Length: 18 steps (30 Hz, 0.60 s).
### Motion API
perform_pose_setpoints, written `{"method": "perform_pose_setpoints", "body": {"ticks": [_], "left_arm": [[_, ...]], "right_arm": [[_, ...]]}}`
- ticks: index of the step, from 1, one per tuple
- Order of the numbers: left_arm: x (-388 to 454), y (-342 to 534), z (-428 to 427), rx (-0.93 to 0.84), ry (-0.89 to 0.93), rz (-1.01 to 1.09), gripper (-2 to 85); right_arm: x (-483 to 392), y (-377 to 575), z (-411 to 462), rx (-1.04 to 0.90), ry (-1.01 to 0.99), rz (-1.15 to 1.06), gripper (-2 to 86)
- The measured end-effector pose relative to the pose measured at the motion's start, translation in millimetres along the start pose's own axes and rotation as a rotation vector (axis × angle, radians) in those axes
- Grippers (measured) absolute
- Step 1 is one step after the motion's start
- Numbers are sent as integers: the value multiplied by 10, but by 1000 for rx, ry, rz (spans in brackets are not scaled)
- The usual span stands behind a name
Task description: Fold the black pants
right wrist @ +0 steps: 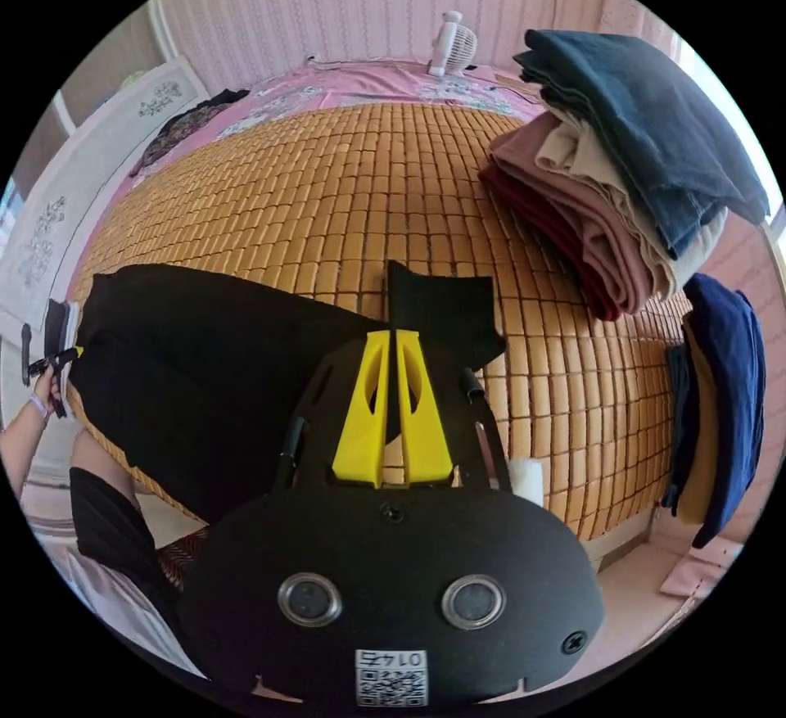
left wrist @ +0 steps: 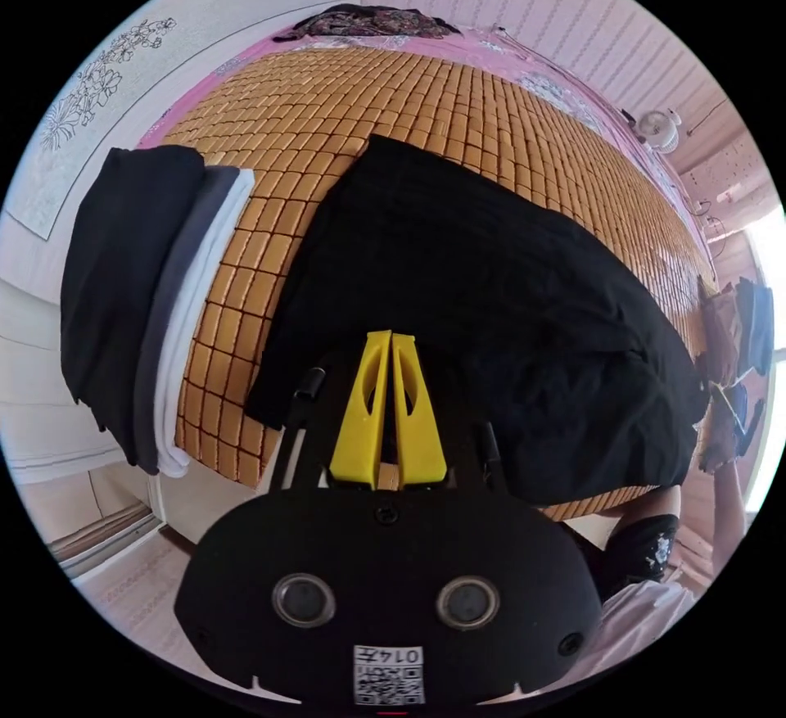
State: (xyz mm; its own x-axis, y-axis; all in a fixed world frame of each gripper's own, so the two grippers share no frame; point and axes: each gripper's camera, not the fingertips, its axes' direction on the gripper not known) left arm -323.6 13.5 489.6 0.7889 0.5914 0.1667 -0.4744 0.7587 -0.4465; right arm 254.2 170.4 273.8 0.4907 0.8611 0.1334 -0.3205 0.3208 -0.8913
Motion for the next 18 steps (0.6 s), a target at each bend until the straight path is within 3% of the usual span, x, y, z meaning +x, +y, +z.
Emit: {"method": "perform_pose_setpoints", "body": {"ticks": [5, 7, 14, 18], "left_arm": [[-145, 203, -20, -89, -172, -14, -10], [-217, 328, -58, -54, -113, -46, -10], [-120, 434, -387, 154, -2, -72, -10], [118, 124, -371, 190, 65, -12, -10]], "right_arm": [[370, 26, -660, 393, -198, 139, -3], [592, 202, -686, 461, -226, 236, 1], [872, 546, -184, 175, -125, 436, 56], [636, 339, -128, 175, 4, 318, 64]]}}
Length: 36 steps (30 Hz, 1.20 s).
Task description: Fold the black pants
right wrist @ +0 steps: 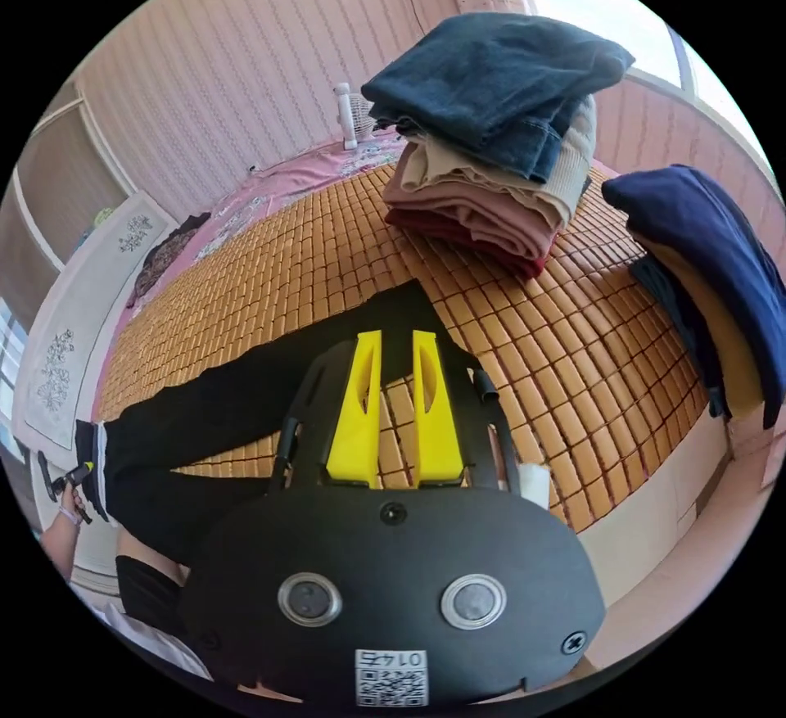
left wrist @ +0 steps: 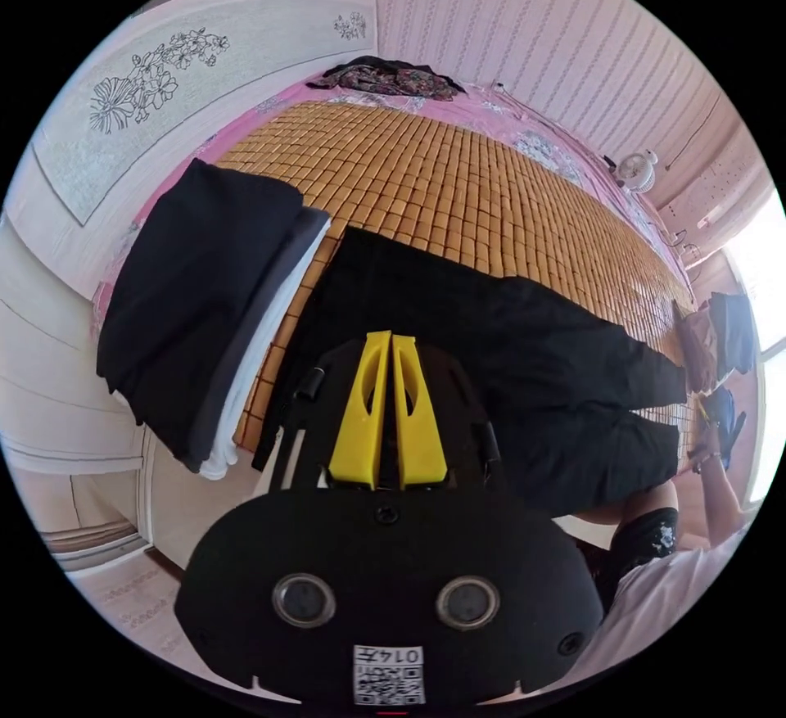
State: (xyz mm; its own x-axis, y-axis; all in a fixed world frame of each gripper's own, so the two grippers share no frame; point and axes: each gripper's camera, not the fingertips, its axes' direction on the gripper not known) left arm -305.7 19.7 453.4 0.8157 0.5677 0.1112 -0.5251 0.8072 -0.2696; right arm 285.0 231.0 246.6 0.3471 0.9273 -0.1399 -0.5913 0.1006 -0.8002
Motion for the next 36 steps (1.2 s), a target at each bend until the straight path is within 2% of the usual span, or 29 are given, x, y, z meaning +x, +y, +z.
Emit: {"method": "perform_pose_setpoints", "body": {"ticks": [3, 7, 9, 13, 21, 24, 26, 28, 31, 33, 36], "left_arm": [[252, -302, 254, 6, 43, 27, -9], [614, -645, 772, -80, -2, 53, -9], [693, -692, 843, -44, -47, 31, -10], [657, -806, 918, -29, -58, -98, -9], [659, -793, 937, -18, 152, -215, 13], [986, -626, 609, 84, 181, 14, 35], [1431, -364, 461, 0, 296, 312, 62], [1759, -71, 418, -99, 419, 456, 81], [2287, 490, 462, -195, 597, 563, 96], [2643, 787, 573, -270, 585, 649, 104], [3146, 1140, 751, -280, 419, 779, 90]], "right_arm": [[-328, -162, 241, -59, 1, -146, 62], [-498, -278, 744, -213, 60, -147, 36], [-514, -272, 749, -133, 72, -184, 23], [-454, -414, 879, -133, 42, -231, 9], [-288, -625, 898, -173, -18, -131, 12], [-172, -431, 454, -120, -113, -202, 44], [-90, -198, 195, -140, -138, -272, 70], [56, 140, -34, -248, -113, -291, 103], [230, 506, -164, -380, -171, -262, 120], [291, 662, -142, -415, -174, -246, 118], [335, 733, 104, -542, -199, -169, 87]]}}
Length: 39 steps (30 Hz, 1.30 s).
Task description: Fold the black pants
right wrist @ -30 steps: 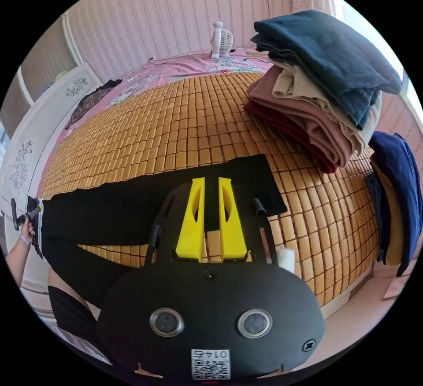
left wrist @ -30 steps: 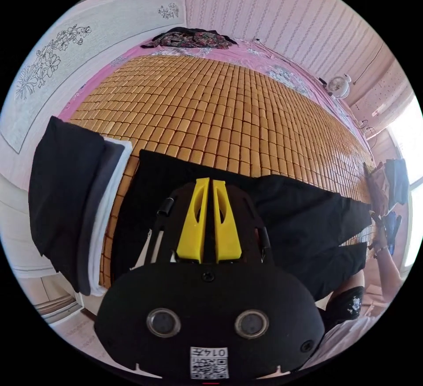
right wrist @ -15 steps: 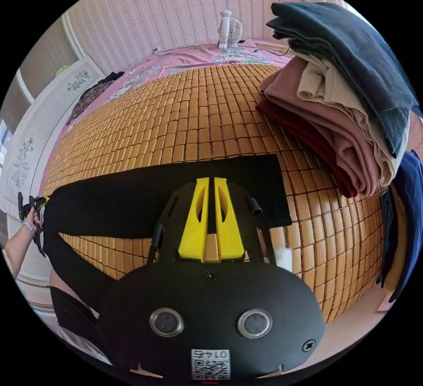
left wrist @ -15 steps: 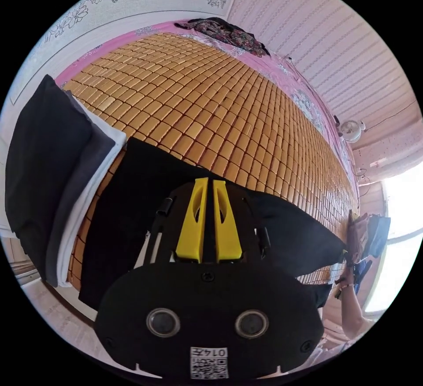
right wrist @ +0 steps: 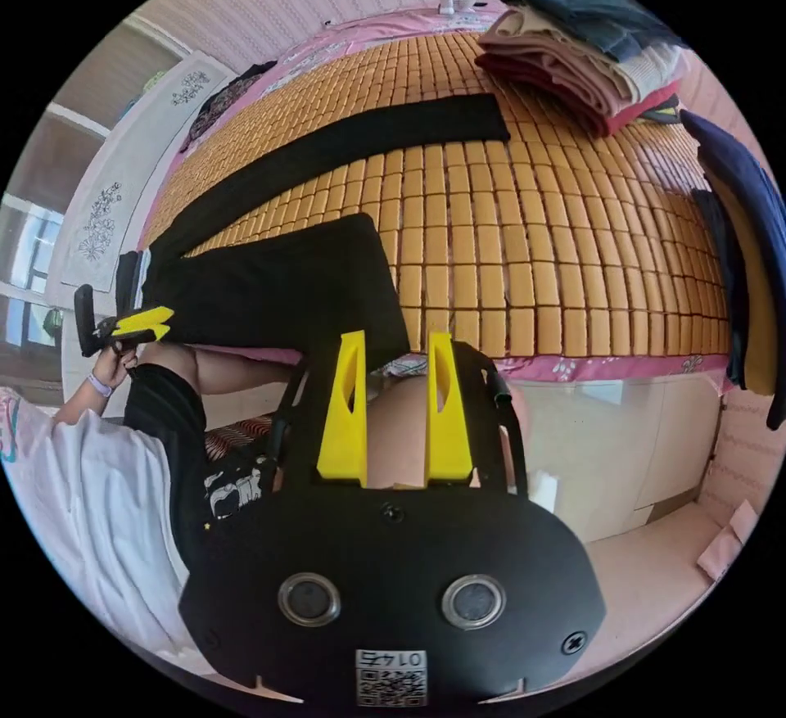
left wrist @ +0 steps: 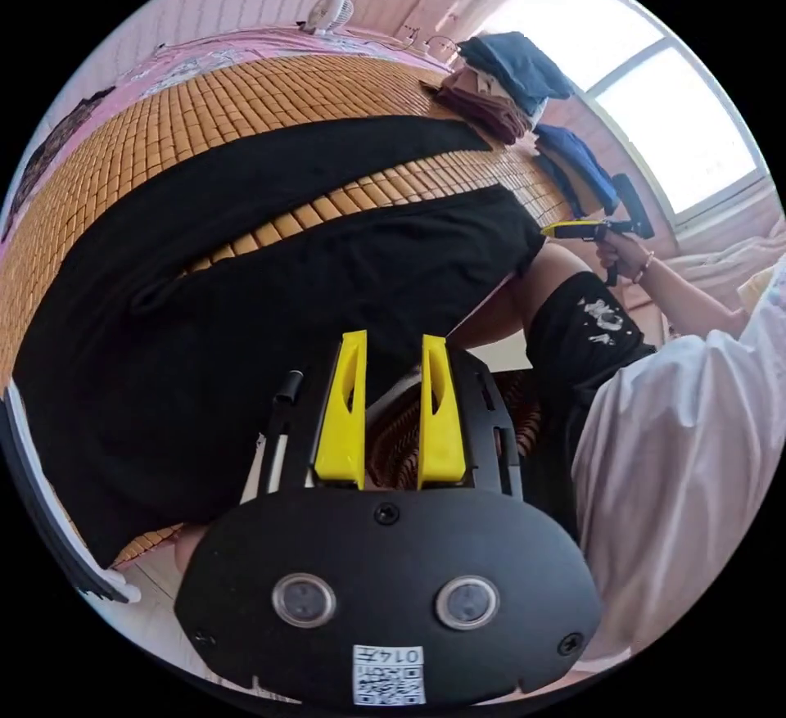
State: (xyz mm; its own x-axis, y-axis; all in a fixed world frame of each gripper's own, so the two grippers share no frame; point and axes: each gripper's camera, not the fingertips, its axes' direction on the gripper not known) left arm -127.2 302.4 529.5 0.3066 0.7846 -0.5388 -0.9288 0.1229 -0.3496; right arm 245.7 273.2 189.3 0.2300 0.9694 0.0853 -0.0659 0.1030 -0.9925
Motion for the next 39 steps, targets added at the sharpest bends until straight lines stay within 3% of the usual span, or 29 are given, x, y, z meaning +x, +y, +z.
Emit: {"method": "perform_pose_setpoints", "body": {"ticks": [5, 9, 12, 17, 23, 29, 30, 35, 37, 39], "left_arm": [[399, -132, 369, -79, -261, 157, 66], [324, -165, 419, -74, -178, 51, 48], [214, -170, 445, -59, -101, -75, 9], [153, -122, 518, -28, -45, -144, -9], [258, -162, 588, -38, -102, -107, -10], [267, -159, 677, -50, -114, -116, -10], [264, -158, 683, -50, -114, -118, -10], [225, -142, 732, -42, -113, -127, -10], [218, -137, 722, -21, -95, -113, -9], [206, -135, 703, 7, -69, -106, -9]], "right_arm": [[-92, -102, -122, 47, -54, -9, 23], [-436, 37, -854, 383, -85, -173, 19], [-678, 283, -995, 471, -87, -319, 26], [-341, 459, -498, 264, 40, -107, 44], [-56, 422, -328, 309, 71, 83, 67], [27, -25, 1, 245, 333, 162, 82], [70, -101, 116, 175, 339, 176, 77], [-41, -58, 20, 191, 288, 106, 2], [8, 178, -207, 312, 285, 203, -1], [55, 315, -212, 274, 299, 252, 1]]}}
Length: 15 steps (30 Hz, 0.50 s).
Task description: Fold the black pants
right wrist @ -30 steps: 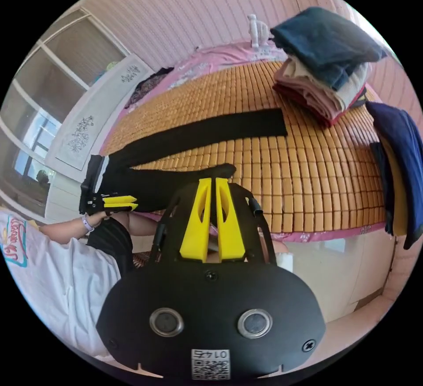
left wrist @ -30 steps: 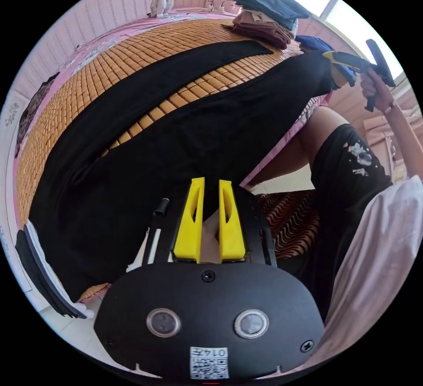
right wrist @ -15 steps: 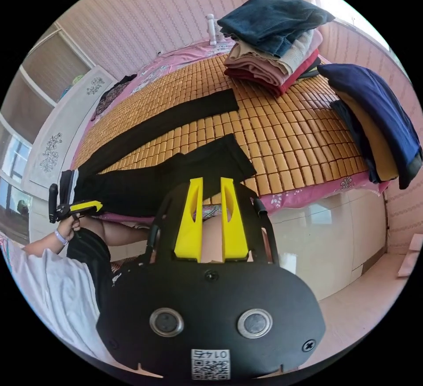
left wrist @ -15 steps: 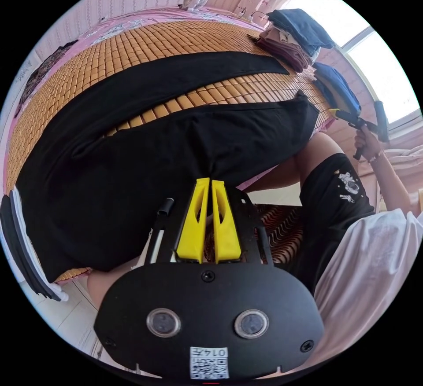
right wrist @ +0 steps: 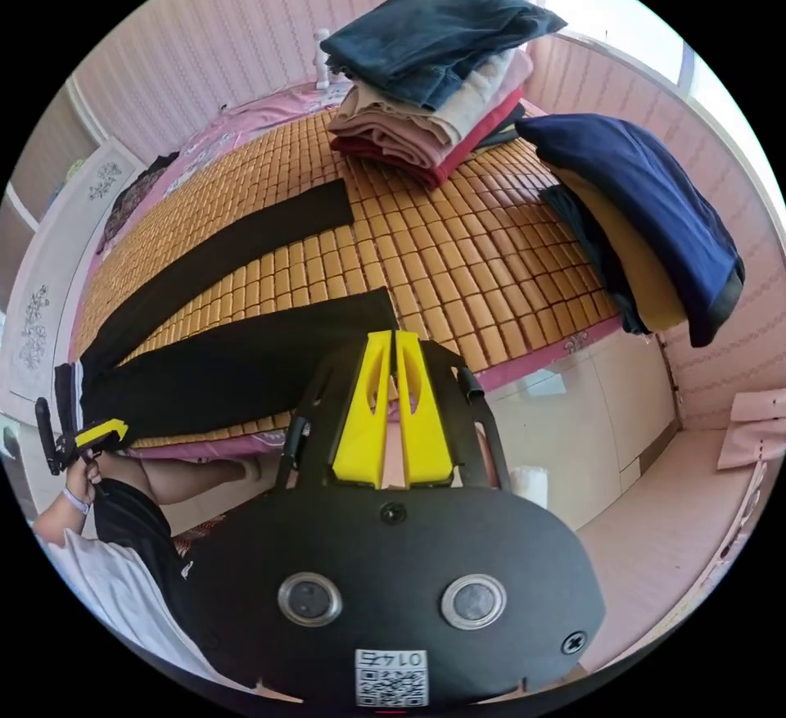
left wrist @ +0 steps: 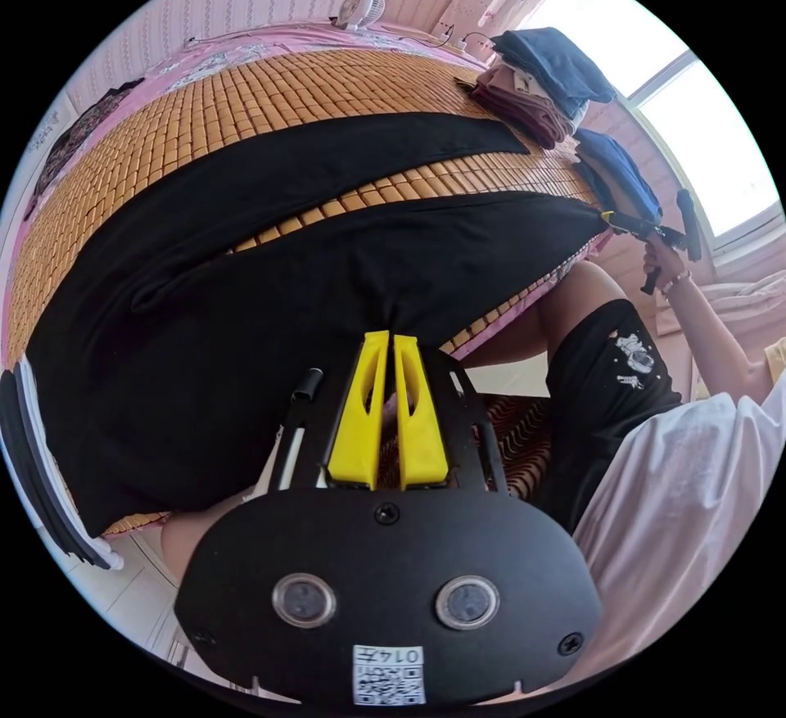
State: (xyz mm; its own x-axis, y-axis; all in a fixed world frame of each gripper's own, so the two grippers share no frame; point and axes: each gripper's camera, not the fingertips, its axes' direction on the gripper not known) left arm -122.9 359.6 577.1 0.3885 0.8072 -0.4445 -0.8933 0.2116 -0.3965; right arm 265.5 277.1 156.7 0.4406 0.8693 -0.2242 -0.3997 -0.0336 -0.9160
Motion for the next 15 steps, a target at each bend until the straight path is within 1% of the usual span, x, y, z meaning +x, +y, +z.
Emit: {"method": "perform_pose_setpoints", "body": {"ticks": [2, 4, 6, 9, 12, 13, 15], "left_arm": [[-25, 1, -32, 26, 2, 4, -9], [-52, 9, -61, 42, 0, 11, -9], [-85, 17, -82, 53, 3, 15, -8], [-151, 16, -74, 60, -4, 15, -9], [-224, 17, -61, 65, 11, 2, -9], [-246, 31, -52, 61, 13, 2, -9], [-275, 70, -15, 43, -3, 9, -9]], "right_arm": [[-38, 122, -1, -2, 84, -19, 7], [-150, 217, -36, 38, 146, -83, 26], [-212, 202, -37, 53, 155, -102, 40], [-312, 76, 62, 65, 83, -120, 64], [-414, -90, 310, 13, 30, -132, 76], [-446, -158, 428, -44, 47, -129, 73], [-519, -211, 456, -27, 107, -169, 65]]}}
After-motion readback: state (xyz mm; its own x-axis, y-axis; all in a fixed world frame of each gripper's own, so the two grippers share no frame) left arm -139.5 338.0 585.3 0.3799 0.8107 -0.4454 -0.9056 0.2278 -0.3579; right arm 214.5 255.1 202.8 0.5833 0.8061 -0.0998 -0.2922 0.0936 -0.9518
